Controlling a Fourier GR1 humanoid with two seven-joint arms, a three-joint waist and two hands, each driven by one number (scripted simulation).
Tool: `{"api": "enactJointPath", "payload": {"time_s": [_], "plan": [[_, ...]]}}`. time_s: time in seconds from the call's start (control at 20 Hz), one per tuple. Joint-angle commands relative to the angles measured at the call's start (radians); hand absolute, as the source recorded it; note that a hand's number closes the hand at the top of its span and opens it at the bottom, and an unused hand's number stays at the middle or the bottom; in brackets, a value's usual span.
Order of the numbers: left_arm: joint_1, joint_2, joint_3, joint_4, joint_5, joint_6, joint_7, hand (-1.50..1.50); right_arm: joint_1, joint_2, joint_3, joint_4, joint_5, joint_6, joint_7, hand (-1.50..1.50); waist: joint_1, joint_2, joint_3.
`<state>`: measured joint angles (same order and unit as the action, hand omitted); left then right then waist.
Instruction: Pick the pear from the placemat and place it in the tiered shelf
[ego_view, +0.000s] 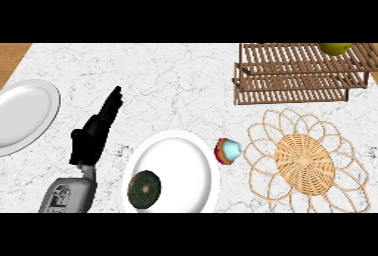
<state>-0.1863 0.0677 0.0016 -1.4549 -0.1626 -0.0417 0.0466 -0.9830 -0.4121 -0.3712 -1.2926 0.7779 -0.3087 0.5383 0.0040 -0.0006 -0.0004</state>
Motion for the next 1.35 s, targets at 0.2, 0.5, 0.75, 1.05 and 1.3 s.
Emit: {"api": "enactJointPath", "payload": {"time_s": [0.2,0.5,0.75,1.05,1.3], "plan": [[0.01,0.009,0.024,0.026,0.026,-0.016,-0.041,0.0,-0.03,-0.043,-0.152,-0.12,-0.117,-0.091,0.075,-1.5,-0.012,-0.002,0.0],[0.022,-0.013,-0.001,-0.012,0.001,0.012,0.008,0.0,-0.019,-0.216,-0.235,-0.208,-0.129,0.052,0.296,-1.5,-0.019,-0.006,0.0],[0.069,0.02,0.024,-0.016,0.016,-0.01,-0.036,0.0,0.147,-0.351,-0.382,-0.305,-0.302,0.317,0.384,-1.5,-0.039,-0.013,0.001],[0.043,0.024,0.023,-0.034,0.007,-0.003,-0.004,0.0,0.359,-0.488,-0.628,-0.281,-0.504,0.544,0.284,-1.5,-0.042,-0.008,0.002],[0.043,0.008,0.028,0.006,0.003,0.015,-0.045,0.0,0.504,-0.53,-0.865,-0.313,-0.688,0.741,0.284,-1.5,-0.045,-0.008,0.001]]}}
